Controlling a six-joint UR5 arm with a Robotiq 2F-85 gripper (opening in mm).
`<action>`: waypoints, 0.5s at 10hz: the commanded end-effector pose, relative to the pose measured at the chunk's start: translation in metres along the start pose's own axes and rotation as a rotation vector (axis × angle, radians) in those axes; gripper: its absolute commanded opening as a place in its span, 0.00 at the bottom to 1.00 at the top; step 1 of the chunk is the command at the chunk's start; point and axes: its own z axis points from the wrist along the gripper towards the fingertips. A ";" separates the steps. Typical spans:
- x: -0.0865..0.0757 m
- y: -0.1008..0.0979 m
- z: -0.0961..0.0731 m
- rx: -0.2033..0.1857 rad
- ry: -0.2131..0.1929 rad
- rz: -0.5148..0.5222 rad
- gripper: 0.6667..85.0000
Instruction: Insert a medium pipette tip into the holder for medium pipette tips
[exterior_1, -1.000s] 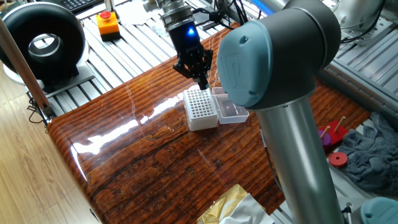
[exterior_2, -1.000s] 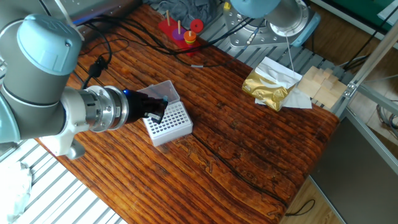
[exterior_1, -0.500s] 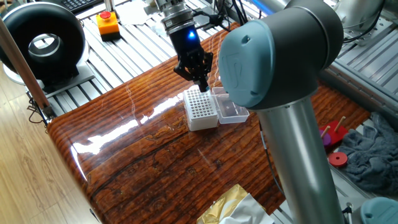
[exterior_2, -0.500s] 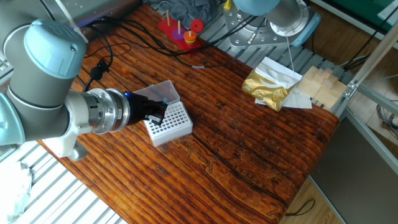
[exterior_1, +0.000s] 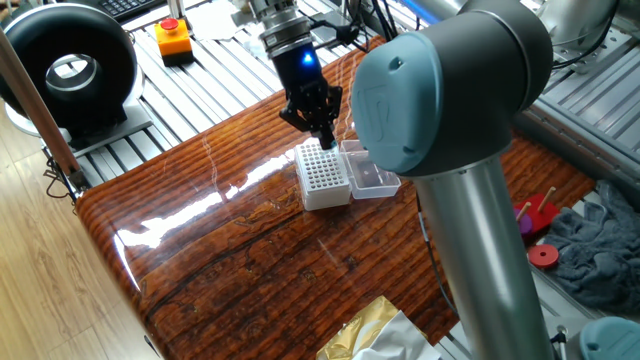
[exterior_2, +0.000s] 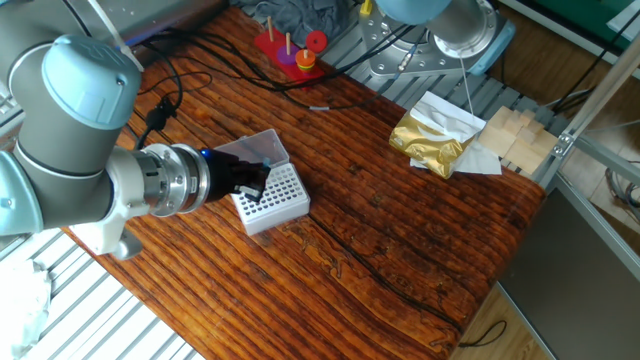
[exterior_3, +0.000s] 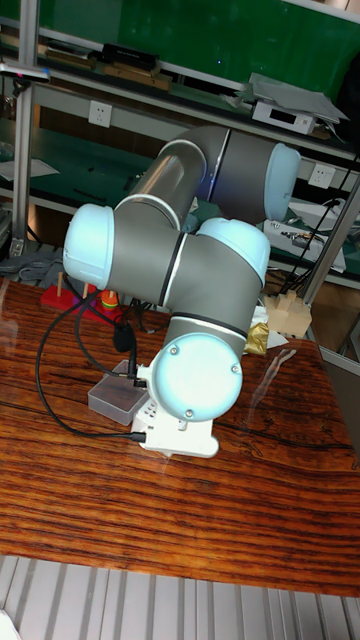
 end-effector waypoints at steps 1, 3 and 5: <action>0.001 0.004 -0.001 -0.013 -0.001 -0.003 0.00; 0.006 0.004 -0.002 -0.015 0.005 -0.003 0.00; 0.011 0.004 -0.001 -0.015 0.006 0.001 0.00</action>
